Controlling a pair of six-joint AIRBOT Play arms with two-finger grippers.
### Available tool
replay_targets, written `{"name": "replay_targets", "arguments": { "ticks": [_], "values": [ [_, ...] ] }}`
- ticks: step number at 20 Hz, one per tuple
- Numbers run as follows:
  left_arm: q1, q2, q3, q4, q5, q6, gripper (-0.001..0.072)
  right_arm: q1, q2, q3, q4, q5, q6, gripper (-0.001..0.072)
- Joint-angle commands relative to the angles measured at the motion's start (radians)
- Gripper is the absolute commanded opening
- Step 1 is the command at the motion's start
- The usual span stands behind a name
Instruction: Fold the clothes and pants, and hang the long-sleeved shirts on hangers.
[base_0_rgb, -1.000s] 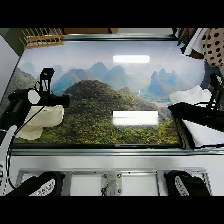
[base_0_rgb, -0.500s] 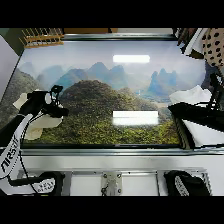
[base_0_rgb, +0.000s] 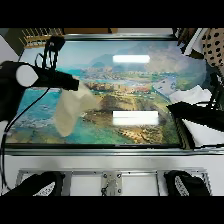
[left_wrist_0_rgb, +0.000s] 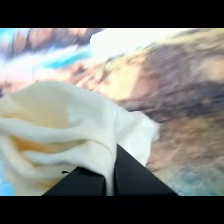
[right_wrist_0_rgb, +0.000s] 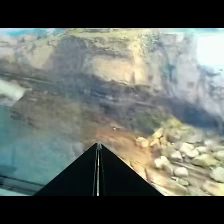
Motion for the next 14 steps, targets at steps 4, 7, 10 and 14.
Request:
{"name": "replay_targets", "arguments": {
  "ticks": [4, 7, 10, 14],
  "values": [
    [-0.320, 0.150, 0.180, -0.038, -0.024, 0.079, 0.0007, -0.040, 0.002, 0.061, 0.041, -0.092, -0.022, 0.0009],
    [-0.311, 0.121, 0.180, -0.041, -0.038, 0.079, 0.0007, -0.076, 0.010, 0.110, 0.040, -0.119, -0.022, 0.0008],
    [-0.294, 0.000, 0.180, -0.049, 0.033, 0.079, 0.0006, -0.082, 0.012, 0.116, 0.041, -0.127, -0.022, 0.0009],
    [-0.273, -0.221, 0.180, -0.039, 0.149, 0.019, 0.0077, -0.082, 0.012, 0.116, 0.032, -0.128, -0.023, 0.0009]
  ]
}}
